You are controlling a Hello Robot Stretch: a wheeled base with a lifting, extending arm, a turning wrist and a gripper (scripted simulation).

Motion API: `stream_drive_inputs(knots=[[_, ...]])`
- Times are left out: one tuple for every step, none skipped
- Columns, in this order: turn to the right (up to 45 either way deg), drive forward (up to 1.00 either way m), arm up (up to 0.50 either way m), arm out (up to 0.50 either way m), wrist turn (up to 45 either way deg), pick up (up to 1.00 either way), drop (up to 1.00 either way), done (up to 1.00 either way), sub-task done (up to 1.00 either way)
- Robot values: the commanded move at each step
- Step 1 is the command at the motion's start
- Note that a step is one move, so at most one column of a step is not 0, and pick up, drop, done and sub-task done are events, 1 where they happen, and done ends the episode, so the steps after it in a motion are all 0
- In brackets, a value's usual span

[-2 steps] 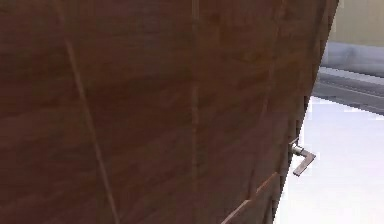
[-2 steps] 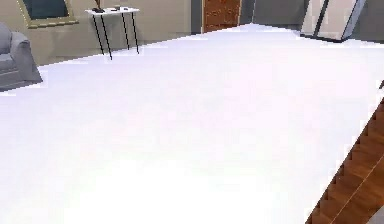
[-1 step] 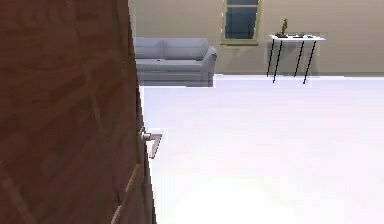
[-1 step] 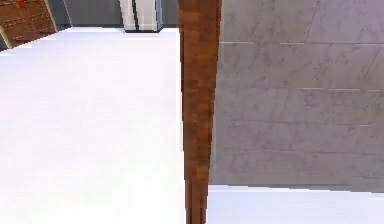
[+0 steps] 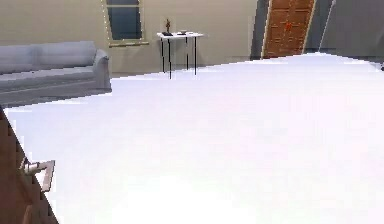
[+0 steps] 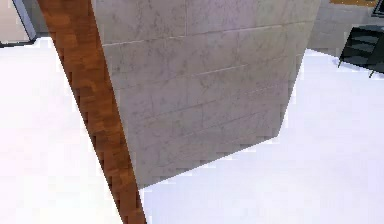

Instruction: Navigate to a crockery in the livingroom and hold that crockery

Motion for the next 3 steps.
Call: stream_drive_inputs(knots=[[3.0,0.0,0.0,0.0,0.0,0.0,0.0,0.0,0.0],[0.0,0.2,0.0,0.0,0.0,0.0,0.0,0.0,0.0],[27.0,0.0,0.0,0.0,0.0,0.0,0.0,0.0,0.0]])
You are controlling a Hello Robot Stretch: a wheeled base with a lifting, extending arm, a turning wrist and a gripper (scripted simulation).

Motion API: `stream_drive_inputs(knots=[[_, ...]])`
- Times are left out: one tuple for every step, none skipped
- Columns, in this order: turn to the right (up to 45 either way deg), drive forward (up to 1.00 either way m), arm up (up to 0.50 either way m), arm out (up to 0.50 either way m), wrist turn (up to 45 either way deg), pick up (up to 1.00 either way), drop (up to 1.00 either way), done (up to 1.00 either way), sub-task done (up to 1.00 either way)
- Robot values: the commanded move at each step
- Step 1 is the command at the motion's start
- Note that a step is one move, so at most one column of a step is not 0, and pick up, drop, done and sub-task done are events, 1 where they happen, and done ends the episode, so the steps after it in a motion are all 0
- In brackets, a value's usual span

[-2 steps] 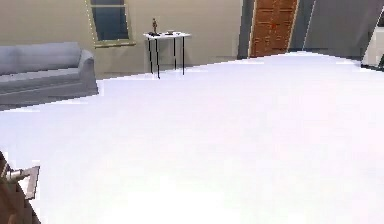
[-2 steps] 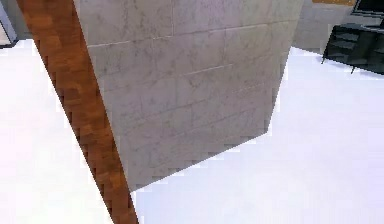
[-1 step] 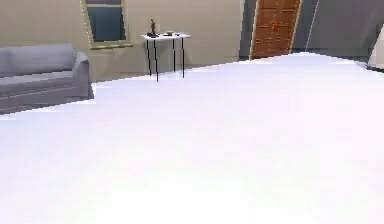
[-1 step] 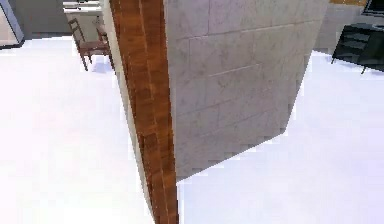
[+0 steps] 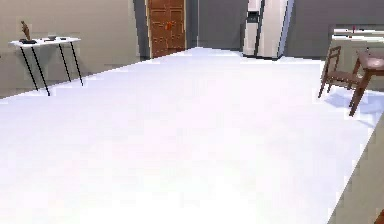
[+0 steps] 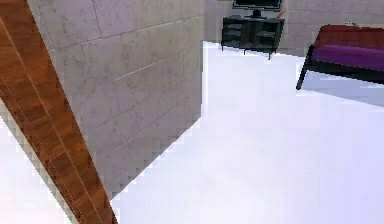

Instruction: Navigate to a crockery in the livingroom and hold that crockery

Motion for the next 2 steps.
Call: stream_drive_inputs(knots=[[0.0,0.2,0.0,0.0,0.0,0.0,0.0,0.0,0.0],[-39.0,0.0,0.0,0.0,0.0,0.0,0.0,0.0,0.0]])
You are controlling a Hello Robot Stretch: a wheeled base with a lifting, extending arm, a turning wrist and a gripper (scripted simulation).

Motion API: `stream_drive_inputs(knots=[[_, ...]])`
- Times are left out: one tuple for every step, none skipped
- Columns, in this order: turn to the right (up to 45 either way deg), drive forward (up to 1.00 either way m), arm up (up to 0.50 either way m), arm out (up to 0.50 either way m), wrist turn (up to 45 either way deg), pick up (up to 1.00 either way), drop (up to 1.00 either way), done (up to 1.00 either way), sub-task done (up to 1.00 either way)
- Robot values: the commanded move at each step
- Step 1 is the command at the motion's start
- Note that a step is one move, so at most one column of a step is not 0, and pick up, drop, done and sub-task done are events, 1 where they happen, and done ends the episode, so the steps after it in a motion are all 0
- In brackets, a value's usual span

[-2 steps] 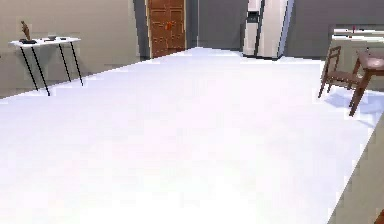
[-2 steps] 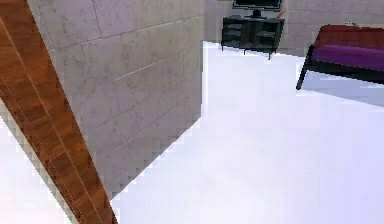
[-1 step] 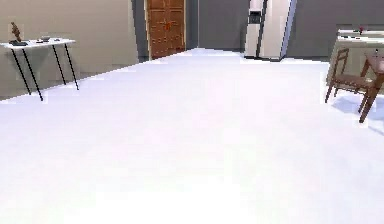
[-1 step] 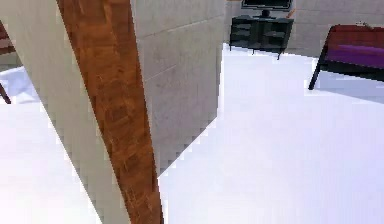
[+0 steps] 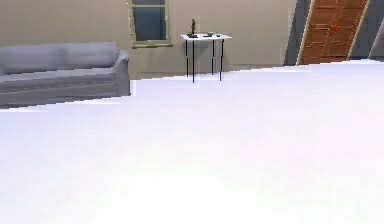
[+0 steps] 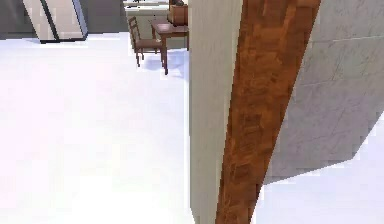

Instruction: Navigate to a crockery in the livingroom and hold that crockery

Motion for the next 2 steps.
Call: stream_drive_inputs(knots=[[0.0,1.0,0.0,0.0,0.0,0.0,0.0,0.0,0.0],[0.0,1.0,0.0,0.0,0.0,0.0,0.0,0.0,0.0]])
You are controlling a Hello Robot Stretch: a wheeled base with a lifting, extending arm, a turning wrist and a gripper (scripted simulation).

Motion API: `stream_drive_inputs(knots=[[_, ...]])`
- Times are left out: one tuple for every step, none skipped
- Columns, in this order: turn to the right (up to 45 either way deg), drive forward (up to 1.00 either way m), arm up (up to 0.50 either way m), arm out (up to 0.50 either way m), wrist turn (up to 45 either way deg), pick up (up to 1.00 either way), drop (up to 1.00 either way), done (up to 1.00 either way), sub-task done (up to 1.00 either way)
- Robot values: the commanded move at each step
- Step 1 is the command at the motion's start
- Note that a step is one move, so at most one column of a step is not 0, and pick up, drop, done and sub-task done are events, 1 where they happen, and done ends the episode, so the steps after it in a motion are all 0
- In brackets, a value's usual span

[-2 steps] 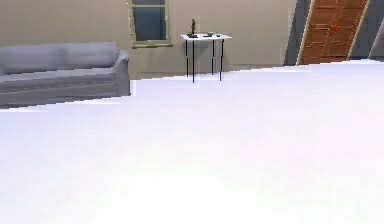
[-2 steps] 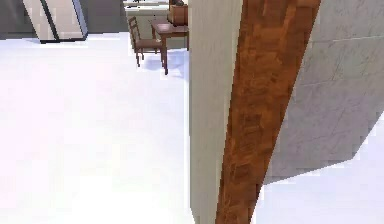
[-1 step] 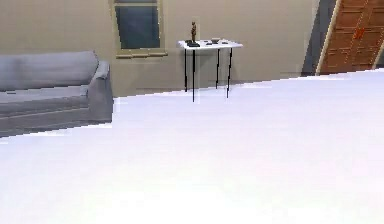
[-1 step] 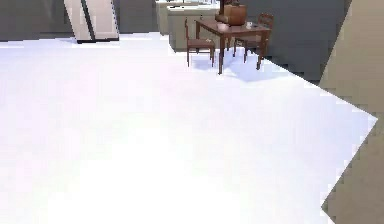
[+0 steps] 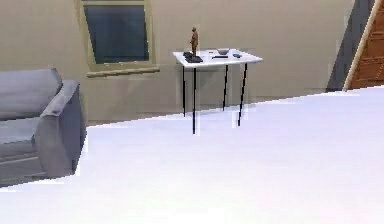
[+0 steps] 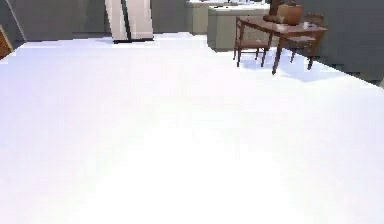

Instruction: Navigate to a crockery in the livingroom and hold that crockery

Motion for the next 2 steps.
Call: stream_drive_inputs(knots=[[0.0,1.0,0.0,0.0,0.0,0.0,0.0,0.0,0.0],[0.0,0.7,0.0,0.0,0.0,0.0,0.0,0.0,0.0]])
